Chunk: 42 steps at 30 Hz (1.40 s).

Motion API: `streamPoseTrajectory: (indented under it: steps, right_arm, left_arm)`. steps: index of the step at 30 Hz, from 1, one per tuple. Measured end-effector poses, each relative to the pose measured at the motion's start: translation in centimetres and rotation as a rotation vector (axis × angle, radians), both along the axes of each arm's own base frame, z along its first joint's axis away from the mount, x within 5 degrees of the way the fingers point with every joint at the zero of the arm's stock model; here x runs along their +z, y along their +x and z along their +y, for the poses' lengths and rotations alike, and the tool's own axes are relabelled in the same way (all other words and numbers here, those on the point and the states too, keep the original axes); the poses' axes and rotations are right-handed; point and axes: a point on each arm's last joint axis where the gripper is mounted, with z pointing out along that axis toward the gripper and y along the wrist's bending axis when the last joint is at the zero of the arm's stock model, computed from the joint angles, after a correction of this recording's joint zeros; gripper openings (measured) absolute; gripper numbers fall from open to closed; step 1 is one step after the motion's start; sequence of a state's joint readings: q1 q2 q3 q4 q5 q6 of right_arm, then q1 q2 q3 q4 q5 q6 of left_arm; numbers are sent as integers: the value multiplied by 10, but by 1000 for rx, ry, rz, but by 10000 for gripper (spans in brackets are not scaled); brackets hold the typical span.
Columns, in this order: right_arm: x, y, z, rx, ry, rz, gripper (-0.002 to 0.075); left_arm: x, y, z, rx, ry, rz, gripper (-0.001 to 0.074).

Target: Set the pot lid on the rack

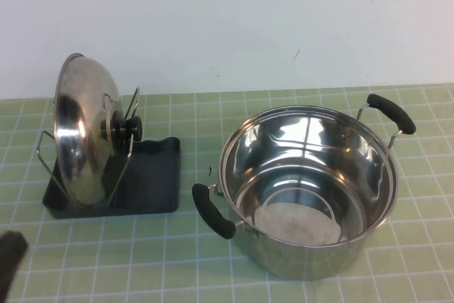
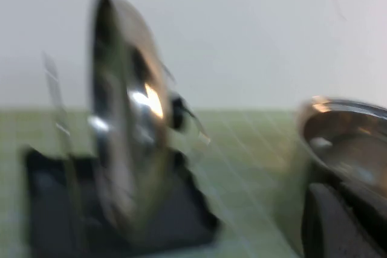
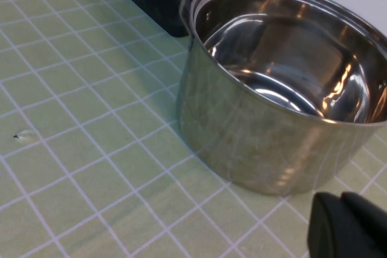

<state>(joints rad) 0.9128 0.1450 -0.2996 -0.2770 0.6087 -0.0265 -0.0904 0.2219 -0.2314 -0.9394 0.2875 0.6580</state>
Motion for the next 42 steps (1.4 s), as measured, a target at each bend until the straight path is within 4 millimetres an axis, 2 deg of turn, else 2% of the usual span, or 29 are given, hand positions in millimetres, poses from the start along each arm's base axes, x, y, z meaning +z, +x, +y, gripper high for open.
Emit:
streamPoseTrajectory:
  steps: [6,9,17,23,28,42]
  right_arm:
    - [0,0,0,0,0,0,-1]
    - [0,0,0,0,0,0,-1]
    - [0,0,0,0,0,0,-1]
    - [0,0,0,-1,-2,2,-1]
    - [0,0,0,-1,-2,2,-1]
    - [0,0,0,-1,0,3,-1]
  left_arm:
    - [-7,-3,17,173,222,-186,1]
    - [-19,-7,22,226,235,-193,1]
    - [-62,-9,28,314,169,-104,1]
    - [-83,-12,26,279,181,118,1]
    - [-83,-13,25,242,240,110,1]
    - [-83,-13,24,228,256,110,1]
